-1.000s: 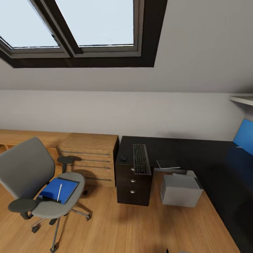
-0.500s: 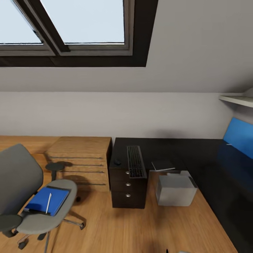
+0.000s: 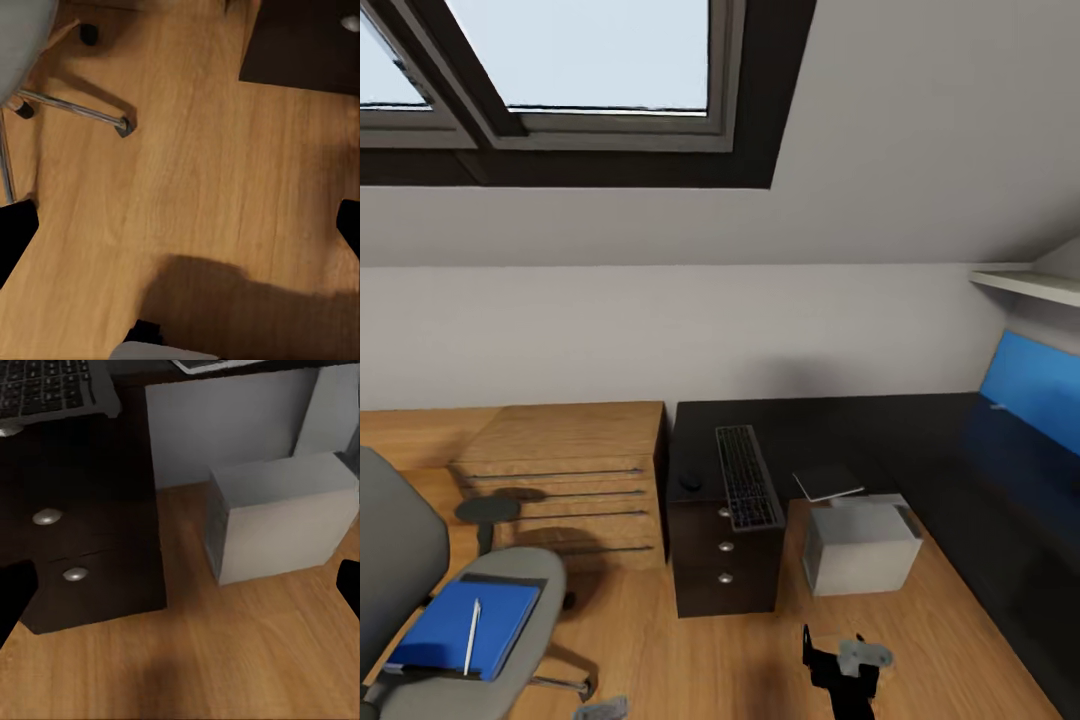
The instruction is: In the bedroom, organize the workspace by keeping the computer under the desk, ensuring the monitor is on the desk, placing the keyboard on the desk next to the monitor, placing the mouse on the desk next to the keyboard, moving the folder from the swivel chair onto the desk next to the mouse, stacking the notebook on top of the folder with the pen on top of the notebook, and positioning the swivel chair next to the desk.
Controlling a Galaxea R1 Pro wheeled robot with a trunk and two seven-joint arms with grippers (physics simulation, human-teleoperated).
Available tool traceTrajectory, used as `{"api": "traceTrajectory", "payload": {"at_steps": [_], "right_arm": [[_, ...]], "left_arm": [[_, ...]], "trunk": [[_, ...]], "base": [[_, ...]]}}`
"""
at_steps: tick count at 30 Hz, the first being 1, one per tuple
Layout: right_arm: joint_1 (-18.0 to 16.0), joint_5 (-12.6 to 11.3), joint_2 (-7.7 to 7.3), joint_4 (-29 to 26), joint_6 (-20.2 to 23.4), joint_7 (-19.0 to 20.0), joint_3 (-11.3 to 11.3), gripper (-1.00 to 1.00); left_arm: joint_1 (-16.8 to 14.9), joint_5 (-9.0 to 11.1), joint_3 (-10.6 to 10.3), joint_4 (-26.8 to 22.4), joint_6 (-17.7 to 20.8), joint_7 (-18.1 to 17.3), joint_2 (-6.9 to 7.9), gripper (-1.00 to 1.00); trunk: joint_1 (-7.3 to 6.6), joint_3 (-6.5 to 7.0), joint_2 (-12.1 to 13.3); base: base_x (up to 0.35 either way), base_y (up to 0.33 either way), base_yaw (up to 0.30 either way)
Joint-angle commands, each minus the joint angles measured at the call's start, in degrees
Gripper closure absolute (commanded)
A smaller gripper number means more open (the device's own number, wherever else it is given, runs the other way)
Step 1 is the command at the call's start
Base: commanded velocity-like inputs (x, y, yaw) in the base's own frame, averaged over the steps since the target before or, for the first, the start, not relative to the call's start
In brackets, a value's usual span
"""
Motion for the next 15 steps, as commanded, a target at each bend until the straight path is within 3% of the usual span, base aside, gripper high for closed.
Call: {"api": "traceTrajectory", "payload": {"at_steps": [1, 2, 4, 7, 8, 9, 10, 12, 13, 14, 15], "right_arm": [[-0.04, -0.45, 0.28, -1.62, 0.07, -0.10, -0.18, -1.00], [-0.05, -1.09, 0.56, -3.11, 0.45, -0.06, -0.19, -1.00], [-0.12, -5.27, 1.89, -8.79, 3.38, 0.26, -0.18, -1.00], [-0.15, -11.13, 2.75, -14.50, 8.42, 2.61, -0.13, -1.00], [-0.16, -14.38, 2.95, -17.50, 11.81, 4.96, -0.10, -1.00], [-0.16, -22.04, 3.03, -23.38, 20.91, 11.14, -0.16, -1.00], [-0.17, -27.98, 2.90, -26.60, 27.79, 15.29, -0.27, -1.00], [-0.17, -36.23, 2.22, -29.41, 35.33, 19.46, -0.41, -1.00], [-0.17, -38.27, 1.83, -29.90, 36.73, 20.17, -0.42, -1.00], [-0.17, -46.13, -0.10, -31.11, 40.51, 21.85, -0.47, -1.00], [-0.17, -49.92, -1.05, -31.41, 41.72, 22.27, -0.48, -1.00]], "left_arm": [[-0.03, 0.38, -0.11, -2.47, 2.96, 0.47, 0.08, -1.00], [-0.03, 0.38, 0.01, -4.73, 5.56, 0.49, 0.12, -1.00], [-0.03, 0.50, 0.73, -13.70, 14.75, 0.55, 0.23, -1.00], [-0.03, 0.66, 2.52, -21.57, 20.78, 0.57, 0.19, -1.00], [-0.03, 0.72, 3.55, -24.80, 22.67, 0.58, 0.13, -1.00], [-0.03, 0.82, 4.93, -30.34, 24.75, 0.58, 0.01, -1.00], [-0.03, 1.06, 5.53, -33.71, 25.46, 0.58, -0.05, -1.00], [-0.03, 1.81, 5.91, -37.12, 25.88, 0.59, -0.06, -1.00], [-0.03, 2.04, 5.95, -37.65, 25.92, 0.59, -0.07, -1.00], [-0.03, 3.12, 5.92, -38.92, 25.98, 0.51, -0.11, -1.00], [-0.03, 3.92, 5.89, -39.26, 25.97, 0.41, -0.10, -1.00]], "trunk": [[0.06, -0.15, -0.12], [0.06, -0.15, -0.12], [0.06, -0.15, -0.12], [0.06, -0.15, -0.12], [0.06, -0.15, -0.12], [0.06, -0.15, -0.12], [0.06, -0.15, -0.12], [0.06, -0.15, -0.12], [0.06, -0.15, -0.12], [0.06, -0.15, -0.12], [0.06, -0.15, -0.12]], "base": [[0.248, 0.233, -0.007], [0.240, 0.224, -0.006], [0.187, 0.167, -0.003], [0.097, 0.081, -0.001], [0.044, 0.037, -0.001], [0.018, 0.015, 0.000], [0.009, 0.008, 0.000], [0.005, 0.004, 0.000], [0.003, 0.003, 0.000], [0.001, 0.001, 0.000], [0.000, 0.000, 0.000]]}}
